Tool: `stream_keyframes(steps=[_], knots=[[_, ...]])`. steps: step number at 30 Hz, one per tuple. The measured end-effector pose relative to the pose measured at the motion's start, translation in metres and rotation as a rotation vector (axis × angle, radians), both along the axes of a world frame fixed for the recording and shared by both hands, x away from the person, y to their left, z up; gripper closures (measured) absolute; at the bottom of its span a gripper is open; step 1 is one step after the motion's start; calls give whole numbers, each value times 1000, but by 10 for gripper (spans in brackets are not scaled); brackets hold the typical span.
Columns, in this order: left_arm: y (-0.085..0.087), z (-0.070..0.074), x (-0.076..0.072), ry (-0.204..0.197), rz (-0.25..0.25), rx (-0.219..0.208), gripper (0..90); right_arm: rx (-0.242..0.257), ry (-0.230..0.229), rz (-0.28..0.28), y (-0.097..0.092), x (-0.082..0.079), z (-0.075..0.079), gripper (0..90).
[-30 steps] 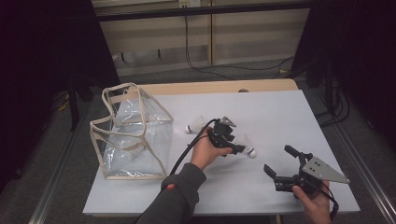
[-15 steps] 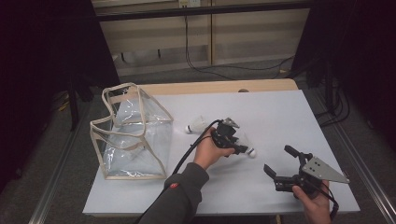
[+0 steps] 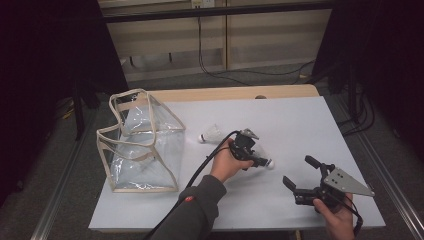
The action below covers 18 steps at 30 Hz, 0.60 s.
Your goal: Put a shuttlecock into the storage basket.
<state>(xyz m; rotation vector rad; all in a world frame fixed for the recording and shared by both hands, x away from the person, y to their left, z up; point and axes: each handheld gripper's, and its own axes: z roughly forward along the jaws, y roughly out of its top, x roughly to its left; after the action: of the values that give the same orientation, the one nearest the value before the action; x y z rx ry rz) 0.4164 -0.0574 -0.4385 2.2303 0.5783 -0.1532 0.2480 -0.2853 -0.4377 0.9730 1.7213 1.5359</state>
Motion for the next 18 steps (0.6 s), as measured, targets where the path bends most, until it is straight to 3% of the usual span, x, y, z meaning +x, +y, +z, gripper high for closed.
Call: stream_keyframes(steps=[13, 18], knots=[[-4, -4, -3, 11, -19, 4, 694, 1, 1, -1, 0, 0, 0, 19], [-4, -4, -4, 33, -22, 5, 795, 1, 1, 0, 0, 0, 0, 19]])
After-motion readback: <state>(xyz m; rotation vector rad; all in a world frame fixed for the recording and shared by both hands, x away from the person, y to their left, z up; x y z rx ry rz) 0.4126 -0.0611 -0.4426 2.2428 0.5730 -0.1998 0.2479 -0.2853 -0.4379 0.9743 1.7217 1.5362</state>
